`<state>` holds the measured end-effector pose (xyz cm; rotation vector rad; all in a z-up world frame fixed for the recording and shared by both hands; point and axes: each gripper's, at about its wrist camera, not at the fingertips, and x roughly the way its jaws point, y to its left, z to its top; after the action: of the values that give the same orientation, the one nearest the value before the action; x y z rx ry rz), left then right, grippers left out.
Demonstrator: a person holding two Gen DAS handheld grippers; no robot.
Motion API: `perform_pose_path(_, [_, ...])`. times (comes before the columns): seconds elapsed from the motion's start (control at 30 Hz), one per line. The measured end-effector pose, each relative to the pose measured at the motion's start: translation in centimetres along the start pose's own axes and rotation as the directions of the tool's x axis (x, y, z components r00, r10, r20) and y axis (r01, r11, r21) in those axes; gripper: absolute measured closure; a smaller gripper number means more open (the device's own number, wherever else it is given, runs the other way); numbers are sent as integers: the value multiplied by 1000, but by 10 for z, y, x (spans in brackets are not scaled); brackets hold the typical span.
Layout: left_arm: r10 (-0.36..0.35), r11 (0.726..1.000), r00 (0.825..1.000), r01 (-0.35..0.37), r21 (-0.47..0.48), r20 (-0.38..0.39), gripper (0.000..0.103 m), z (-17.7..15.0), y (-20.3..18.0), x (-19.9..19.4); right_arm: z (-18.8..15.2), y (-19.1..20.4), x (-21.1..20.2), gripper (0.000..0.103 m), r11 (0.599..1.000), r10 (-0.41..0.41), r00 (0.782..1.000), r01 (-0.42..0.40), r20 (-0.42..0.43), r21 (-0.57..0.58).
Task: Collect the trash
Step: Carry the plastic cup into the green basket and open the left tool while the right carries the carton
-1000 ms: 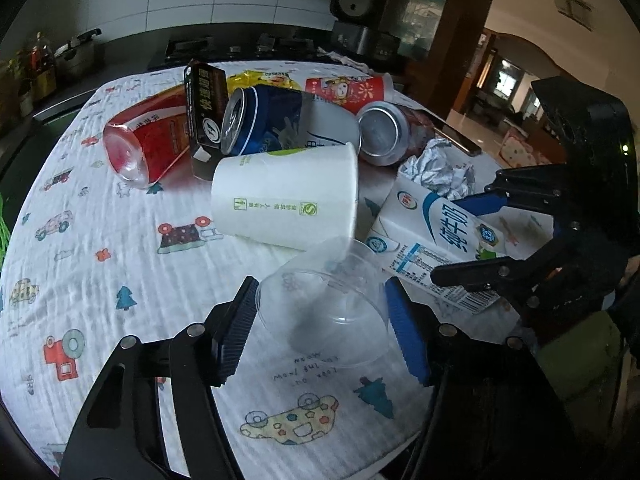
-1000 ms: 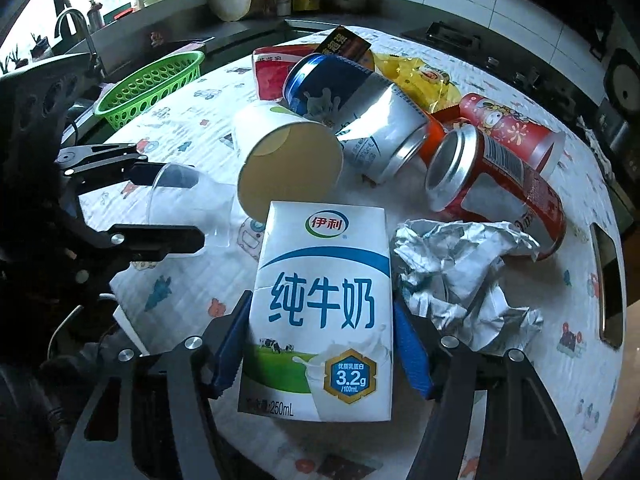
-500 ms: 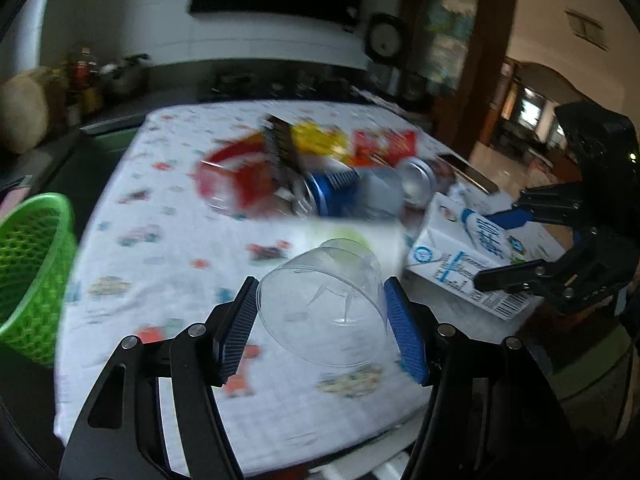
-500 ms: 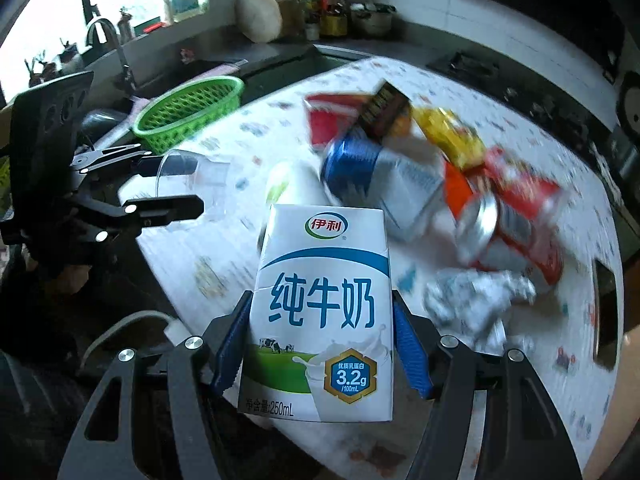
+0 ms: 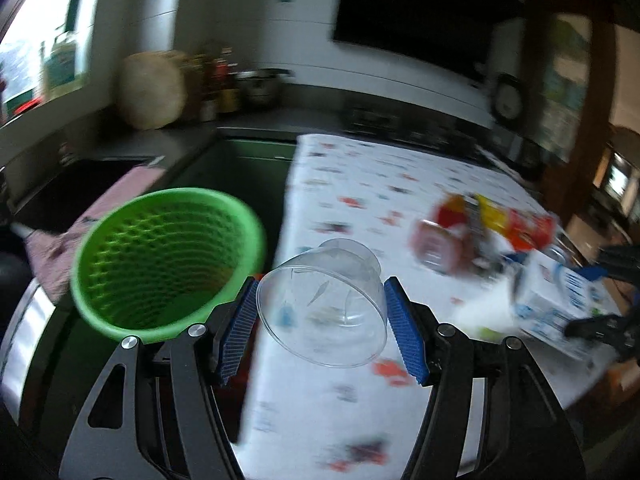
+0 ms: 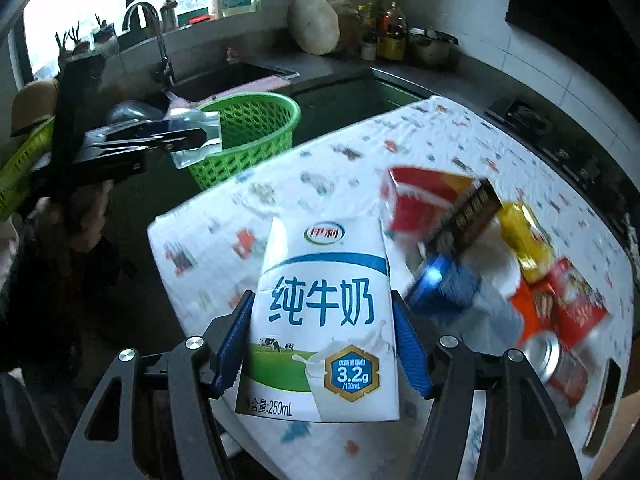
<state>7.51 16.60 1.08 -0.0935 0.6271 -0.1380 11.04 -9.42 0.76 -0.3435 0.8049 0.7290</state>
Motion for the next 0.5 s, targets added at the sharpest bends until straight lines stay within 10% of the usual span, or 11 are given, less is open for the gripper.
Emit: perform_pose_path(0.5, [207, 963, 968, -227, -146, -138, 40, 12, 116, 69, 57, 10, 17, 40, 999, -16, 1000, 16, 26, -28])
